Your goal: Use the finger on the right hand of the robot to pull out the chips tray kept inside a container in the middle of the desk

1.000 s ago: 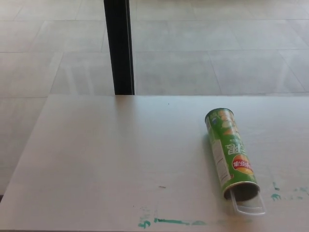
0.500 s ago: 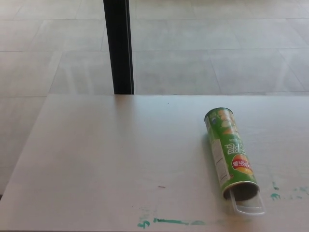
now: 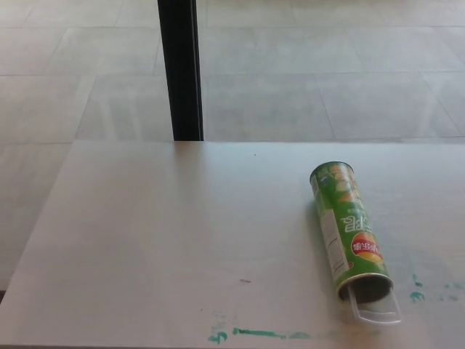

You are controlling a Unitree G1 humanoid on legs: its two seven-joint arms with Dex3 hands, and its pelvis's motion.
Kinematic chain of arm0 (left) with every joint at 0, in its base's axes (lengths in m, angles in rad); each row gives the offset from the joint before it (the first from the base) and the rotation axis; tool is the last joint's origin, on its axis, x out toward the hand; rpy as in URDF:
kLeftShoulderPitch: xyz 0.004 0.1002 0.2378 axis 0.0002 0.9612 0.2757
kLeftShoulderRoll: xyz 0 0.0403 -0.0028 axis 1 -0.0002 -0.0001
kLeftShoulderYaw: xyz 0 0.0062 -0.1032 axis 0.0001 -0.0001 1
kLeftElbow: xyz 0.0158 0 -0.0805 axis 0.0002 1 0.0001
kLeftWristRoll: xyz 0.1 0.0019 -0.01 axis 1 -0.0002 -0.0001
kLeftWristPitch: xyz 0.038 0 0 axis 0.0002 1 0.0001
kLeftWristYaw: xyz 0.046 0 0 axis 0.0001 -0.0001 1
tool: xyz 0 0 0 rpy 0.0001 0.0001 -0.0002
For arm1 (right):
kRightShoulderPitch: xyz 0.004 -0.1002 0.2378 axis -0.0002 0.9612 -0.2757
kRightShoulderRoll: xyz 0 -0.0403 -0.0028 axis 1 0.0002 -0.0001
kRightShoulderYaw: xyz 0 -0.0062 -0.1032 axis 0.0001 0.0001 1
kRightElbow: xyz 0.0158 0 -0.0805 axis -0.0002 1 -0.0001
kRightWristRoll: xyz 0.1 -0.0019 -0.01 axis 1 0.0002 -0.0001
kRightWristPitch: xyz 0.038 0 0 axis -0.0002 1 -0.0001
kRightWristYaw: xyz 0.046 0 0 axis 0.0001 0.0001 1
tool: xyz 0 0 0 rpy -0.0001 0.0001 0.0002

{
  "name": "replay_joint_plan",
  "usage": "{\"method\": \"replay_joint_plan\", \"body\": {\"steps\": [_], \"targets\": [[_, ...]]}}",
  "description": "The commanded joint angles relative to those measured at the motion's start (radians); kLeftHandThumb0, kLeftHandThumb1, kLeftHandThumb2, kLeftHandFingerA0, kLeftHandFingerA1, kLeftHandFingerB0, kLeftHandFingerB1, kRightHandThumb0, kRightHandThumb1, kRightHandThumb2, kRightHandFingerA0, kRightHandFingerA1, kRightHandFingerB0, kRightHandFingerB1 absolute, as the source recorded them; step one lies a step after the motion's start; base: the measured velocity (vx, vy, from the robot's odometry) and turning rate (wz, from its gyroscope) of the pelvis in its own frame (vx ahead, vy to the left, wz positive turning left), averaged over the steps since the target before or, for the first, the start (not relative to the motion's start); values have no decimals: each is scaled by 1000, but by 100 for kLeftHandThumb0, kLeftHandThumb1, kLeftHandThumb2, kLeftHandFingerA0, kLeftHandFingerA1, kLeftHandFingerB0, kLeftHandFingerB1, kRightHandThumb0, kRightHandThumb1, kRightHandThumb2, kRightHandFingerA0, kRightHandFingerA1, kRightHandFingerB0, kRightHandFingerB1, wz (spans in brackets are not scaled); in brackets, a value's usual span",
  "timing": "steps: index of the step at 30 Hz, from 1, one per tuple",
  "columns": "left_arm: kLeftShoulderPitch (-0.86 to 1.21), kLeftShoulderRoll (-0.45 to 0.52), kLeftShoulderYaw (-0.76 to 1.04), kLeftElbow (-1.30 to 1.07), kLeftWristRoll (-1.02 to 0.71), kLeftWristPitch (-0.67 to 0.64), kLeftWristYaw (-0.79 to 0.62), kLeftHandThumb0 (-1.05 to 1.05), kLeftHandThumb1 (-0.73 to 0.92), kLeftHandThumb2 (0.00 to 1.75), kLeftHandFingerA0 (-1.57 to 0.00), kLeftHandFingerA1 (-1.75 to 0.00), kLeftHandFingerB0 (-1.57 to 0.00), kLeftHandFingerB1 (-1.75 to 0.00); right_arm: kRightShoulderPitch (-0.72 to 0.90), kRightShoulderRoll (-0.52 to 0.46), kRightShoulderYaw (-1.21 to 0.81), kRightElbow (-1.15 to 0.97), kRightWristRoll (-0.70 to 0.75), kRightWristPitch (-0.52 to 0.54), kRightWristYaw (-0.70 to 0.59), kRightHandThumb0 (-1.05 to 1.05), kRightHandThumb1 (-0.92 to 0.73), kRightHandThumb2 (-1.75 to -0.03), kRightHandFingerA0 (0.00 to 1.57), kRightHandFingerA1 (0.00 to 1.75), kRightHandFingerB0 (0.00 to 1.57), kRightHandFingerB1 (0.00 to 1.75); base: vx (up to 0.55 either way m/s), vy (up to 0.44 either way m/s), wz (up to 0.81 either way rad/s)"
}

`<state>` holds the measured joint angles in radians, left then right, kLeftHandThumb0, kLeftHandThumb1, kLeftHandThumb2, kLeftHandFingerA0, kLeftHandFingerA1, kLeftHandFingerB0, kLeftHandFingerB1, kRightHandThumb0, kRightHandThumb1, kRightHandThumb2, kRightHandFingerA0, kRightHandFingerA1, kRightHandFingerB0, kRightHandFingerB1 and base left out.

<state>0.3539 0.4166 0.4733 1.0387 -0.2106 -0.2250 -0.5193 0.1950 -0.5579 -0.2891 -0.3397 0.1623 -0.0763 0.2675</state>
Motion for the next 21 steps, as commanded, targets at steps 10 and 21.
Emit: {"method": "replay_joint_plan", "body": {"steps": [10,21], "targets": [[6,25,8,11,-26,-38,-21,-70,76,63,-38,-69,-33,-46,-35,-25,226,55,-206,32,37,-18,-62,-61,75,145,45,47,0,0,0],[10,30,10,12,-31,-41,-31,-71,76,63,-37,-66,-32,-43,-137,-28,250,94,-244,12,53,-11,-64,-58,71,149,49,47,0,0,0]]}}
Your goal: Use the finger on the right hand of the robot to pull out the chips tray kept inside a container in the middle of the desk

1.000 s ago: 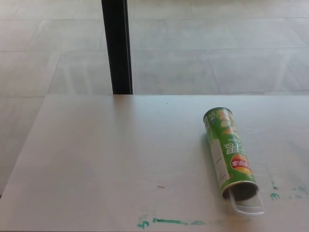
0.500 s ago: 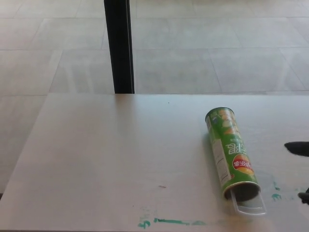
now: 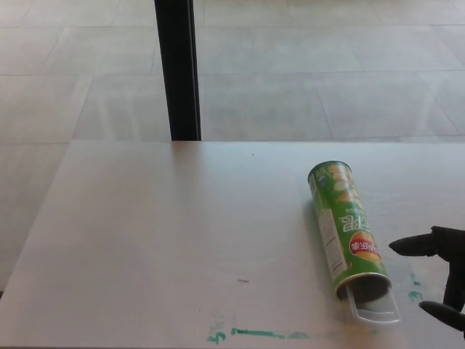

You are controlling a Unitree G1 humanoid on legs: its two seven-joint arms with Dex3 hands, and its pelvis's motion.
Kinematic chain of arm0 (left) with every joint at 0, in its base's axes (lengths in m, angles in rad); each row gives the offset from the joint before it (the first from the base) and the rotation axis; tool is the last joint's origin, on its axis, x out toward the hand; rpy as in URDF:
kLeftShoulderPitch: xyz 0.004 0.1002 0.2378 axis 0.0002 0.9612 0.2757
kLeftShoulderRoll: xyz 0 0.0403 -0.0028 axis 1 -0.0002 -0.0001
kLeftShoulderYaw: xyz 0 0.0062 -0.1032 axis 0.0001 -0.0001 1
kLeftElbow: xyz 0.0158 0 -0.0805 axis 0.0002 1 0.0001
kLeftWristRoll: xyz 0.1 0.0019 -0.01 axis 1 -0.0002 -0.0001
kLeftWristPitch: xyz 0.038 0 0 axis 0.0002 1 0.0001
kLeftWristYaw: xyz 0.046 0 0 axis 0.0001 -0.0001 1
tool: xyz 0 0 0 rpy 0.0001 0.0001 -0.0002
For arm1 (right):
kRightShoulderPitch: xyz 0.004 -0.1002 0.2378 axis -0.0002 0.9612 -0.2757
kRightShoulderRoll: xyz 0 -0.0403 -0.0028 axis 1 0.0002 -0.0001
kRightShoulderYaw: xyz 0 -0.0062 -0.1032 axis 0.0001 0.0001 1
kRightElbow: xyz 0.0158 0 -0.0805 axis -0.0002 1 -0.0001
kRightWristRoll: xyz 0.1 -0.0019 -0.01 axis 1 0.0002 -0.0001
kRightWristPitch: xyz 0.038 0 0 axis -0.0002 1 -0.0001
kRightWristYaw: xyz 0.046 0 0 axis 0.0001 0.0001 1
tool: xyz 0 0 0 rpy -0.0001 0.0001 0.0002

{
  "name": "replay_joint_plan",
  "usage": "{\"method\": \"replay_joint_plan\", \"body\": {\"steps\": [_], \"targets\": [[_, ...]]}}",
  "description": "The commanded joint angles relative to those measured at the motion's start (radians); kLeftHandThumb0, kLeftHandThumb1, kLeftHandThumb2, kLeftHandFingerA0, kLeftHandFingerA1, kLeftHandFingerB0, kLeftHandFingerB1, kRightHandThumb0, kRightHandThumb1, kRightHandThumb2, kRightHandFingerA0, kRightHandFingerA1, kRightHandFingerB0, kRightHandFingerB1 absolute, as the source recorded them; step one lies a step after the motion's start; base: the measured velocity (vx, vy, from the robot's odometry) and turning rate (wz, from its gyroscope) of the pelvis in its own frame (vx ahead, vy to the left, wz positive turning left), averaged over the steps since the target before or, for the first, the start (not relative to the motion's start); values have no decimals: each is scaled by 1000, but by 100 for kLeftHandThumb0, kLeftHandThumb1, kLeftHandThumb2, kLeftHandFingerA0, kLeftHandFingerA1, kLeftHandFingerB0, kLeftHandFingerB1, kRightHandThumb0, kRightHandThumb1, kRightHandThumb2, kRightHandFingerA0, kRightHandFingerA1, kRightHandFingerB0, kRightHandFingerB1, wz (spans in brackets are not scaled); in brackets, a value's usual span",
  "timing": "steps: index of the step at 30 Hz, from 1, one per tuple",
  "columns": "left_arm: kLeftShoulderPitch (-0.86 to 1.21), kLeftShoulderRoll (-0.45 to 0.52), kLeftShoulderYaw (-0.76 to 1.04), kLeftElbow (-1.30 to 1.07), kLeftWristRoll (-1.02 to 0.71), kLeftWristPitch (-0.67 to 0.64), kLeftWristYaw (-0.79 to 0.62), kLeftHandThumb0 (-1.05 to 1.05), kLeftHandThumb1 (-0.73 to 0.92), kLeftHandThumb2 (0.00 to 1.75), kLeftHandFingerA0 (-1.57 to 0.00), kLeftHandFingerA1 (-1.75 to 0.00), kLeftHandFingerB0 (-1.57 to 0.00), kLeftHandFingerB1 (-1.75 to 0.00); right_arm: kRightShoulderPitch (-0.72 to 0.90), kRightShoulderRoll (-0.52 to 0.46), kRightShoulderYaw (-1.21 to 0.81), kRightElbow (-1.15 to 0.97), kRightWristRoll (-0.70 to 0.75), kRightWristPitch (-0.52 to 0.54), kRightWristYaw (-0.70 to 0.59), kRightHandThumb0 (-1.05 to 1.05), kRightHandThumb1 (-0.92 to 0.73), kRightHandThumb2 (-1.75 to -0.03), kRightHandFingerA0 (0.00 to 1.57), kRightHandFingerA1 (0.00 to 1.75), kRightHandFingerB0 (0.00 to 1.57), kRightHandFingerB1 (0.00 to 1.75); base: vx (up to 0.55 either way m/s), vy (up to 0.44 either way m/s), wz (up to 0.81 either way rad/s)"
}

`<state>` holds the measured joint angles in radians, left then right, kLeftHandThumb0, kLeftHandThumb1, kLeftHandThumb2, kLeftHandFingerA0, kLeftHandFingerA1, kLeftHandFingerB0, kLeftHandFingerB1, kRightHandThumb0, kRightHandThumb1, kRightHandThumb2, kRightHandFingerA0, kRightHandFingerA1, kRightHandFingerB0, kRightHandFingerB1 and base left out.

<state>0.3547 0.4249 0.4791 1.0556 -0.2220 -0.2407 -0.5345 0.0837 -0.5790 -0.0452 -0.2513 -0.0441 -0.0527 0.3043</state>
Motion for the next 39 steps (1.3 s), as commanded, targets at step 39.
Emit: {"method": "replay_joint_plan", "body": {"steps": [39], "targets": [[17,37,-3,18,-15,-42,-23,-69,76,63,-39,-67,-38,-46,-166,-70,137,-4,-265,143,112,0,-61,-57,72,171,59,44,0,0,0]]}}
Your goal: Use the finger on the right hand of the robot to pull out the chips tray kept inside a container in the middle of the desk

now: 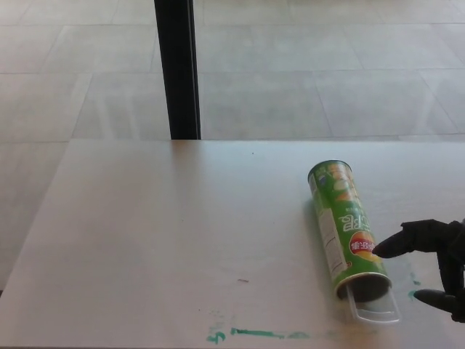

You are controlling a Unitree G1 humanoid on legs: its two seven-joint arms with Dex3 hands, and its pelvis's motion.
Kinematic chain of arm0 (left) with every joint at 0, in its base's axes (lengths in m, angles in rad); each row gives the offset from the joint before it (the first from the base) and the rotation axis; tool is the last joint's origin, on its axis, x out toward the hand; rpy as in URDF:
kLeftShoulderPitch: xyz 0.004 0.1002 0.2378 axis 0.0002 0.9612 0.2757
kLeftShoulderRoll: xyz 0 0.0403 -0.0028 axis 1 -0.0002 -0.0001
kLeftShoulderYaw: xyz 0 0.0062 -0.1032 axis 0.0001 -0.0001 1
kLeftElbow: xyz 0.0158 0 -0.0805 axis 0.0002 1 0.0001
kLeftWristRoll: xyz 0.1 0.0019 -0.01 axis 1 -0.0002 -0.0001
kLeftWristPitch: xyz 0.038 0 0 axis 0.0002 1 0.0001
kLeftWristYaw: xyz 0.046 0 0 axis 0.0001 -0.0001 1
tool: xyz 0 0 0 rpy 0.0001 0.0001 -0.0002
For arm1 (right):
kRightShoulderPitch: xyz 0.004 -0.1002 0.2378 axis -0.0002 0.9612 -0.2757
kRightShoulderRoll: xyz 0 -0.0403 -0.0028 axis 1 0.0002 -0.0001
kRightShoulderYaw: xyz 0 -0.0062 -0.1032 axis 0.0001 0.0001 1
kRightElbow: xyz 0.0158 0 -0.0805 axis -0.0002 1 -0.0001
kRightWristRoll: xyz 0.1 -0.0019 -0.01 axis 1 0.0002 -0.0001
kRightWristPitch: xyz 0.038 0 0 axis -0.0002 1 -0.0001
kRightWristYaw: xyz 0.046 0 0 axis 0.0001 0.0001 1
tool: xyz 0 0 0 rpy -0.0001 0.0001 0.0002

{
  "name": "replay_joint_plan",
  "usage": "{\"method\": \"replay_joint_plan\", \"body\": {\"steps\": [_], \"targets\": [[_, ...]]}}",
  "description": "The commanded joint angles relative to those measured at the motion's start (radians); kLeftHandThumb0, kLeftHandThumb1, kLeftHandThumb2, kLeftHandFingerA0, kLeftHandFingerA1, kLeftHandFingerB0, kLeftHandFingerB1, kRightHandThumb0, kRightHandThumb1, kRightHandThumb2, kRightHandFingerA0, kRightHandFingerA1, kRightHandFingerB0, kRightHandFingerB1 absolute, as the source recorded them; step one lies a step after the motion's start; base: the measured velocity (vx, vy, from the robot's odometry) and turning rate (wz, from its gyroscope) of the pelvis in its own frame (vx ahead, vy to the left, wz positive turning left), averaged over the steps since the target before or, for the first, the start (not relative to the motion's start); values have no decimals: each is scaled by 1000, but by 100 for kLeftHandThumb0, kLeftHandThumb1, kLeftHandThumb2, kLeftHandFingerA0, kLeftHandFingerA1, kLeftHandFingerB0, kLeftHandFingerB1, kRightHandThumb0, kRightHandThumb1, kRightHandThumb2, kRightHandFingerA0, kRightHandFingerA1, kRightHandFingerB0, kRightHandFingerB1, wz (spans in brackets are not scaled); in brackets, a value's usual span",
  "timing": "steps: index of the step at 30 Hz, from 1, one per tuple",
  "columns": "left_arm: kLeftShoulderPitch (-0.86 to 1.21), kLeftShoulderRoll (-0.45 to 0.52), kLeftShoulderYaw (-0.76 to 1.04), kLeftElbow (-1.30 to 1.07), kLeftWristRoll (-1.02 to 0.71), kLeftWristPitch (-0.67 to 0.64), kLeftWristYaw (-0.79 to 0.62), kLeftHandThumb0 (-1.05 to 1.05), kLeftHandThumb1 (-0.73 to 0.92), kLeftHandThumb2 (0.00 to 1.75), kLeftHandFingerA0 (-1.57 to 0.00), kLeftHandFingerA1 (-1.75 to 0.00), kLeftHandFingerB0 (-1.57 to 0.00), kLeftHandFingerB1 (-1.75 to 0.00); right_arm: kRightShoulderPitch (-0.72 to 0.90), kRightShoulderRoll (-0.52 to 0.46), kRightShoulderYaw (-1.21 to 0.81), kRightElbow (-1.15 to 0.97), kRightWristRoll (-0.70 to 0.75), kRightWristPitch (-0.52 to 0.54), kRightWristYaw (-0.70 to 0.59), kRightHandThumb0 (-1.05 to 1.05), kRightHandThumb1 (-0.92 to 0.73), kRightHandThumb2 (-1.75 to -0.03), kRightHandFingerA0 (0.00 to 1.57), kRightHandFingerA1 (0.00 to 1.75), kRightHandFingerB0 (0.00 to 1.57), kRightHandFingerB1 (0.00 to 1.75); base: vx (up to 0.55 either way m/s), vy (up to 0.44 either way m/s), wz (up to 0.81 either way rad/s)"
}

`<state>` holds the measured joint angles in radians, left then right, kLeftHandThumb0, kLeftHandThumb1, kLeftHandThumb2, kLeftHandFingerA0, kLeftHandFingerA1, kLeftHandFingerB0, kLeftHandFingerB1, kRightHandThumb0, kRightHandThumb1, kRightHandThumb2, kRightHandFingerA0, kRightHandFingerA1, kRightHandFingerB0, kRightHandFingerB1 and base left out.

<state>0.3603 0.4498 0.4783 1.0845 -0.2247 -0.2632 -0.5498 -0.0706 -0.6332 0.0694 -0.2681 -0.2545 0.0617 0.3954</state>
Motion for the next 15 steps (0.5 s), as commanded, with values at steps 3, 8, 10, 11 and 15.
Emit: {"method": "replay_joint_plan", "body": {"steps": [3,8,10,11,15], "targets": [[8,7,-5,-9,-7,-16,11,-68,76,63,-41,-65,-41,-45,-12,-24,30,33,-81,21,16,0,-62,-55,71,171,59,44,0,0,0],[20,-2,6,-40,-31,13,-8,-65,76,63,-40,-66,-38,-43,-9,-31,26,42,-92,36,27,-3,-59,-67,94,154,61,53,0,0,0],[15,0,1,-26,-22,1,-6,-69,76,62,-39,-65,-37,-43,-6,-36,22,57,-88,26,30,-3,-60,-65,92,155,61,53,0,0,0],[3,1,0,-4,-17,-9,3,-70,75,63,-41,-65,-39,-45,-7,-37,22,59,-92,26,29,-5,-61,-65,92,155,62,53,0,0,0],[1,6,0,1,-21,-8,-8,-69,75,62,-42,-67,-40,-44,-5,-41,25,62,-94,26,37,-2,-64,-53,67,170,61,44,0,0,0]]}}
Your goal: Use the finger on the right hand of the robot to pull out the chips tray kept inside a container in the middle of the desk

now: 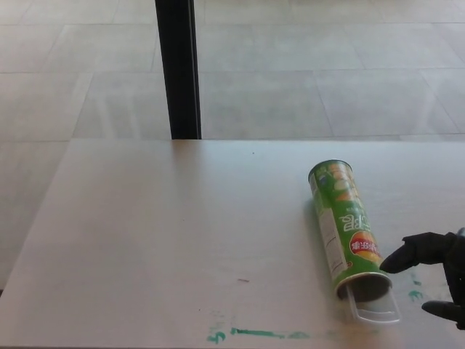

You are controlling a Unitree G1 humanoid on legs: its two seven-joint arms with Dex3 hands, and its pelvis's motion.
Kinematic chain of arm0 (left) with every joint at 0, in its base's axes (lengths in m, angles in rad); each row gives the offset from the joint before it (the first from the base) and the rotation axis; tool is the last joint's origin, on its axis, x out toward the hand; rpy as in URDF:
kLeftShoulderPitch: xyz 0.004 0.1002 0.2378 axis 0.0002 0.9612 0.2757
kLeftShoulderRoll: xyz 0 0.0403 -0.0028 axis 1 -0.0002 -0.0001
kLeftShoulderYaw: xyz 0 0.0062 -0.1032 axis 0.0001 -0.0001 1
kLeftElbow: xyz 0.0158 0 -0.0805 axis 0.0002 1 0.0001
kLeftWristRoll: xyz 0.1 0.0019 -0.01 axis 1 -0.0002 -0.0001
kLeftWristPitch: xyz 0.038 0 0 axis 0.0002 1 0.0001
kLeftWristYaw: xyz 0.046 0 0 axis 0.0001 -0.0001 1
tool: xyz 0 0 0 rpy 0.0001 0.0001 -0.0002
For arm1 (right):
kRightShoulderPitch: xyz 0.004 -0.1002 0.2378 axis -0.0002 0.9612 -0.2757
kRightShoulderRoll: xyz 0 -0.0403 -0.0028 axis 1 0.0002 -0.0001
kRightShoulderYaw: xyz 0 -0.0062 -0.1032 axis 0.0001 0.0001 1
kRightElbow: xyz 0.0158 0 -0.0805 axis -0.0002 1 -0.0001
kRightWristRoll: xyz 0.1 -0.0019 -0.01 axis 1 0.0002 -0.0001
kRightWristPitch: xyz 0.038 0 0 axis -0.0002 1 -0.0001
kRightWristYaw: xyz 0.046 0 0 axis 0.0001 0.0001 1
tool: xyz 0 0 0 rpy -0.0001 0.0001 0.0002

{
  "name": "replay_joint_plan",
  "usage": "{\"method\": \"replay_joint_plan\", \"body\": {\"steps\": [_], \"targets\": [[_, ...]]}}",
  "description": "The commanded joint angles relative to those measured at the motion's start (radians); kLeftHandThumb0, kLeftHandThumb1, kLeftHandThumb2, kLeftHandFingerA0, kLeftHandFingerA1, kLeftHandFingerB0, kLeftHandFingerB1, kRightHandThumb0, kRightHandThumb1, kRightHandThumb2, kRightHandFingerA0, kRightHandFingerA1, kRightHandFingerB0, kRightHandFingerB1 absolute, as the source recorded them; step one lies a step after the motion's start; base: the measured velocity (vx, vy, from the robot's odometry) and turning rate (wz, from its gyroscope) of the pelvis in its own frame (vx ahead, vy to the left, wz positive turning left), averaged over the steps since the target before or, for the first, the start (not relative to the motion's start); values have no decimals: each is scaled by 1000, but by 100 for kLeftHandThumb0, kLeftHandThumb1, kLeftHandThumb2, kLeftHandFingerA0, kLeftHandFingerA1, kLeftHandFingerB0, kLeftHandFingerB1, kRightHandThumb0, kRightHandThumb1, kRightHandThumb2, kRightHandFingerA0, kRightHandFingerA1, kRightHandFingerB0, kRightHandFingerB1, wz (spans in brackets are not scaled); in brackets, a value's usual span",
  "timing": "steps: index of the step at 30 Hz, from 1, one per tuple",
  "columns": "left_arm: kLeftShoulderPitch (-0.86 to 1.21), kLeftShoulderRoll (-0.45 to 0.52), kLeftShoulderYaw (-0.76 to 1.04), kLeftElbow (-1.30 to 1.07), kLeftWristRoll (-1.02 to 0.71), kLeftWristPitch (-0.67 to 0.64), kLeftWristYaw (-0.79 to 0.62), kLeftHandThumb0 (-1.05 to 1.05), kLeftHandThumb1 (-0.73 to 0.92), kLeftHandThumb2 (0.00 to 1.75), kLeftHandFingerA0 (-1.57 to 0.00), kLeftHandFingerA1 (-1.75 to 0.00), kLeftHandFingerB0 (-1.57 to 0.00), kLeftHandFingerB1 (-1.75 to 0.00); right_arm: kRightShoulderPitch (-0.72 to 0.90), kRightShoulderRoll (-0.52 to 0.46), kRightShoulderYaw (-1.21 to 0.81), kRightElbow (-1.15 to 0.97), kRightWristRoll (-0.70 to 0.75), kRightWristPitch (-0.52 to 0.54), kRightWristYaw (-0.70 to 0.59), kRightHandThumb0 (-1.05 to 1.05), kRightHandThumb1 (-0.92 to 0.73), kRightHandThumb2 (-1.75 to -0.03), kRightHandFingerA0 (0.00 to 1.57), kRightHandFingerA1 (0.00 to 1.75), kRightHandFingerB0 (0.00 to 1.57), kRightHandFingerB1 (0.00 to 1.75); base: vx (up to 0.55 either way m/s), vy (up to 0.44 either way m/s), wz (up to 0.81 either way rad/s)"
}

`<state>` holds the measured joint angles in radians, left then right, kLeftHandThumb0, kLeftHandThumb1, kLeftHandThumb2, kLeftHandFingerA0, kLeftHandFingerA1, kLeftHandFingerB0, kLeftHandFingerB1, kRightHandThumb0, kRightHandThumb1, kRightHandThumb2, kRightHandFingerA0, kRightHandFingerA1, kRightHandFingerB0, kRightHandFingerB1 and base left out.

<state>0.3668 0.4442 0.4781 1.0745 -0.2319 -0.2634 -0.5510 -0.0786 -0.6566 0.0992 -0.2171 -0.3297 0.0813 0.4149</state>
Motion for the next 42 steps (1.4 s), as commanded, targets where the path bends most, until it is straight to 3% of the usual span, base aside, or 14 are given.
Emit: {"method": "replay_joint_plan", "body": {"steps": [1,20,22,33,42], "targets": [[-5,11,1,6,-16,-4,-7,-67,75,63,-41,-66,-39,-43,2,-15,-4,11,-19,6,18,-2,-64,-53,67,171,61,44,0,0,0],[-13,17,-7,31,-18,-27,-8,-69,76,63,-42,-64,-37,-41,8,36,56,-37,-57,66,33,-2,-64,-55,65,172,61,43,0,0,0],[-3,15,-5,3,-25,-13,-13,-70,75,62,-43,-66,-39,-44,19,28,50,-7,-48,27,24,-1,-62,-55,66,167,61,47,0,0,0],[-9,11,-23,-10,-19,-19,-11,-69,73,62,-38,-66,-35,-44,29,25,48,11,-46,26,36,-4,-64,-54,63,168,62,45,0,0,0],[-8,18,-26,2,-19,-27,-21,-69,75,63,-37,-65,-37,-44,12,83,110,-12,-70,22,24,-2,-61,-55,67,173,63,48,0,0,0]]}}
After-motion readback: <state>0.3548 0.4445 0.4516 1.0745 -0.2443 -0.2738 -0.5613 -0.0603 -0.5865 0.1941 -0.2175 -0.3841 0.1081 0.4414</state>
